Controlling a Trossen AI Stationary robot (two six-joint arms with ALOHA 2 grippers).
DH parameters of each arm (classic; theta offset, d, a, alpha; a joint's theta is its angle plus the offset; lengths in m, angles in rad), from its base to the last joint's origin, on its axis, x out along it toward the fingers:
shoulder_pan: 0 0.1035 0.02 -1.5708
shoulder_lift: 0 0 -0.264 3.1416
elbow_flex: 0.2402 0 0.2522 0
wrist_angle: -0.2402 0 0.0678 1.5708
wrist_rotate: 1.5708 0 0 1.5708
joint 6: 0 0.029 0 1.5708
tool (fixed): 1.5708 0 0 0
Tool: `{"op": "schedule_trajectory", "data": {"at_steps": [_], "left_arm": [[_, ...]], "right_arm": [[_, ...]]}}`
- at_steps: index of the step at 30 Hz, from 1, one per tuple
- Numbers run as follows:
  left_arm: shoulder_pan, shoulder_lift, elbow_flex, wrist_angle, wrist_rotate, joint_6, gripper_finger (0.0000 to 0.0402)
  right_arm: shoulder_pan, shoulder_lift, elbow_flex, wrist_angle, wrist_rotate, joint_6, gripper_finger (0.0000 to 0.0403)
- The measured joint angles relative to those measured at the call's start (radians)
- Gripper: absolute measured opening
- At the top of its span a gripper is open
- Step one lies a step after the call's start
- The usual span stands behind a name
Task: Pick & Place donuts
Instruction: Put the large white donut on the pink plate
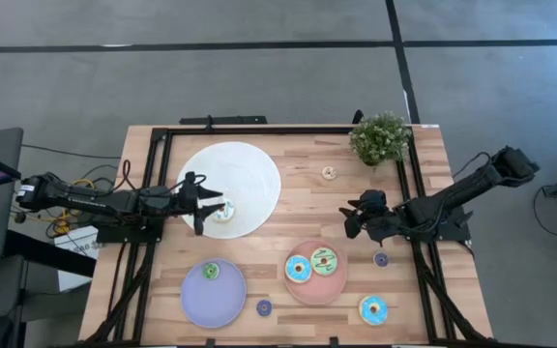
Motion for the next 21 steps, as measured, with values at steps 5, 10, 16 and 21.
{"op": "schedule_trajectory", "data": {"at_steps": [5, 10, 16, 21], "left_arm": [[0.000, 0.000, 0.003, 0.049, -0.031, -0.023, 0.0189], [0.000, 0.028, 0.071, -0.093, -0.168, -0.066, 0.0191], [0.021, 0.199, 0.217, -0.371, -0.208, -0.243, 0.0185], [0.065, 0.392, 0.345, -0.585, -0.170, -0.347, 0.0180]], "right_arm": [[0.000, 0.000, 0.000, 0.000, -0.002, -0.001, 0.0179], [0.000, 0.000, 0.000, 0.000, -0.002, -0.007, 0.0178], [0.000, 0.000, 0.000, 0.000, -0.002, -0.008, 0.0180], [0.000, 0.000, 0.000, 0.000, -0.002, -0.008, 0.0178]]}}
